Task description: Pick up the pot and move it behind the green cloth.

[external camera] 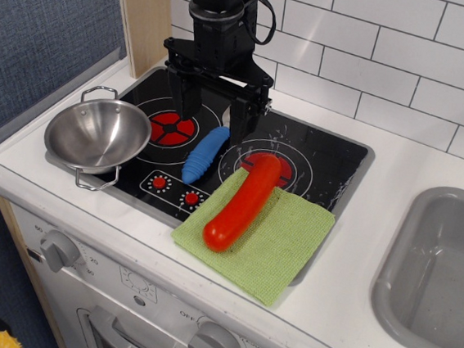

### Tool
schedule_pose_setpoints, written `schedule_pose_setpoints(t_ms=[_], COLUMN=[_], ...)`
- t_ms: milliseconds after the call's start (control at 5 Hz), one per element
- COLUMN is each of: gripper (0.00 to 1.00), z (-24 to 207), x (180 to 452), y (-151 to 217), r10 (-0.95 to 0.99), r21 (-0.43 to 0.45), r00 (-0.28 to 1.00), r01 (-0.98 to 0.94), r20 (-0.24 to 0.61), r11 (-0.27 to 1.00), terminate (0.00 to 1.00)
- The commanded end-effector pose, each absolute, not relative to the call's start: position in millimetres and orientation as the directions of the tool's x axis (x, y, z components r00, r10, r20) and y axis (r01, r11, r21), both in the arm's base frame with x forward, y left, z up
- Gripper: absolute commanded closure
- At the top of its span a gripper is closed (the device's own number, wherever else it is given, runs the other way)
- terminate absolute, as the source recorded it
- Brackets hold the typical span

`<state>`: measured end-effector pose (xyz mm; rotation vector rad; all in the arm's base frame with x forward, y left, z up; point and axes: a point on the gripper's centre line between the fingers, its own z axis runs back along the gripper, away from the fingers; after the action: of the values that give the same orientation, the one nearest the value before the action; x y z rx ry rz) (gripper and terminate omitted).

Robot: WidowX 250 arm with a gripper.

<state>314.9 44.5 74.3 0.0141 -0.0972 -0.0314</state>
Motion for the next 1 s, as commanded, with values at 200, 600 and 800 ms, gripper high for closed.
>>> schedule_pose_setpoints(t_ms=[200, 600, 800], gripper=[0.0, 0.0, 0.0], z=[79.8, 84.7, 58.2], x=[311.7, 298.1, 297.9], y=[73.6, 110.7, 122.9], r10=[0.02, 0.098, 0.152], r21=[0.066, 0.068, 0.067], r00=[0.995, 0.987, 0.987], r01=[-0.027, -0.107, -0.156], r20=[0.102, 0.126, 0.058], r11=[0.997, 0.992, 0.985], terminate=[0.0, 0.0, 0.0])
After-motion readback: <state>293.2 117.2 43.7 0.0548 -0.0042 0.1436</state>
